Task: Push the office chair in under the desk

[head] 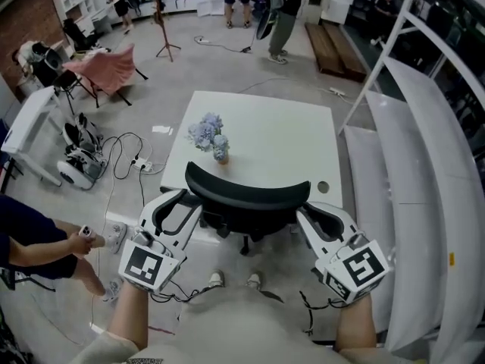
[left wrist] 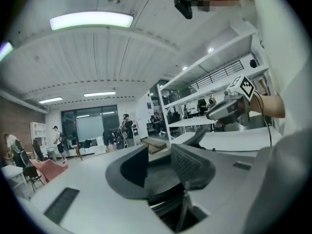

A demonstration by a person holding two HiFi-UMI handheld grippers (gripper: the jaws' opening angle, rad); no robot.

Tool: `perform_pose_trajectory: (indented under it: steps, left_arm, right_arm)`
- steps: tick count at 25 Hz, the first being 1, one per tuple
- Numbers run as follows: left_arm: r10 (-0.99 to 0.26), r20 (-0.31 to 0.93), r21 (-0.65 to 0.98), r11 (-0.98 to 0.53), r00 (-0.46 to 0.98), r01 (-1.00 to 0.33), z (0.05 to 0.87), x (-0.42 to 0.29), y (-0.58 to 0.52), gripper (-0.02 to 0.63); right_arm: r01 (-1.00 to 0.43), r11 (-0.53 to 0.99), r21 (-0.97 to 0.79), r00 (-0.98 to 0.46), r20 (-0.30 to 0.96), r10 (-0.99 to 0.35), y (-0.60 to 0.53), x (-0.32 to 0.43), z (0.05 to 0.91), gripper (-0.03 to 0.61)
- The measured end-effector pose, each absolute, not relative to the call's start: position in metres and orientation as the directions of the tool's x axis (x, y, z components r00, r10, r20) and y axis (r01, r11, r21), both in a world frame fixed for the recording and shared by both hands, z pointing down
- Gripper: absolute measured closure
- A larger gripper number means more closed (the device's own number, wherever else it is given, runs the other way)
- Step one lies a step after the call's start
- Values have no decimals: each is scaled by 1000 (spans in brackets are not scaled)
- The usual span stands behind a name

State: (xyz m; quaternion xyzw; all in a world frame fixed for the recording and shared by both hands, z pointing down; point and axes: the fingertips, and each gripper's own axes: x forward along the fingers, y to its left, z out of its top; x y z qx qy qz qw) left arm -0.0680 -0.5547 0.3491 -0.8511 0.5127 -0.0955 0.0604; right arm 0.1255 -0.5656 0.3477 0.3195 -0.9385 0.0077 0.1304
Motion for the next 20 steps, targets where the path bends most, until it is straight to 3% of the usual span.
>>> perform_pose_trajectory:
  steps: [15,20]
  left_arm:
    - [-881,-52,-229,-447,469,-865,249,-58,-567,575]
    - [-863,-83,-251,-466,498,-849,226,-55,-563,606]
  right_arm:
    - [-677,735,48,-735,-89,-672,-560,100,239,566]
    - [-707,702,88,-707,-119,-697,-560,101,221,569]
